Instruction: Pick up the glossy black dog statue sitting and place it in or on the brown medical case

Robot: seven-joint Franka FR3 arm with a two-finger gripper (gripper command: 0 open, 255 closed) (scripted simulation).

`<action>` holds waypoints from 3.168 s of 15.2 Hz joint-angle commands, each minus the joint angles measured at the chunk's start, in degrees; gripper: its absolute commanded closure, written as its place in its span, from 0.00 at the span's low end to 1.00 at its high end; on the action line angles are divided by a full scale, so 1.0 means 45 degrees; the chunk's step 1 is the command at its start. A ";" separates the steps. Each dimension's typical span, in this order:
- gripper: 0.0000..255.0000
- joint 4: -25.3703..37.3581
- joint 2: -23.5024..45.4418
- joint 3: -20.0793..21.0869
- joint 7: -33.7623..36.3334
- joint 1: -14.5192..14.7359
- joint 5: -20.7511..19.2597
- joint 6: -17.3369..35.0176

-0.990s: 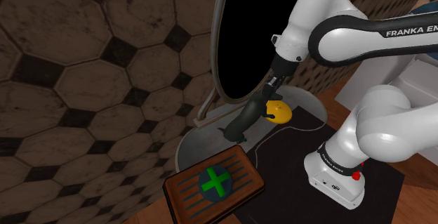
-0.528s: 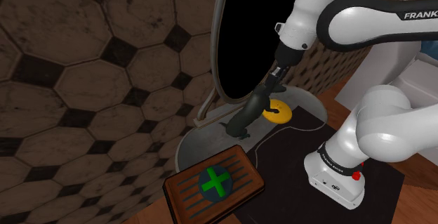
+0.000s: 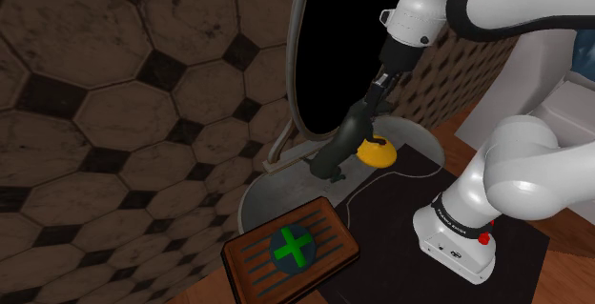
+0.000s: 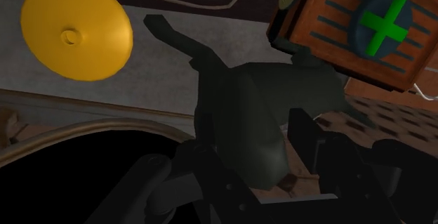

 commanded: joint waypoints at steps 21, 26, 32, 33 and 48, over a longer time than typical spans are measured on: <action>1.00 0.3298 -0.0005 0.4482 0.5114 0.1841 0.2997 -0.2384; 1.00 0.2370 -0.0184 0.4687 0.5012 0.1941 0.3213 -0.1637; 1.00 0.1316 -0.0303 0.4968 0.4893 0.2069 0.3504 -0.0707; 1.00 0.1147 -0.0312 0.5019 0.4873 0.2091 0.3557 -0.0548; 1.00 -0.0999 -0.0032 0.5838 0.4593 0.2422 0.4407 0.1854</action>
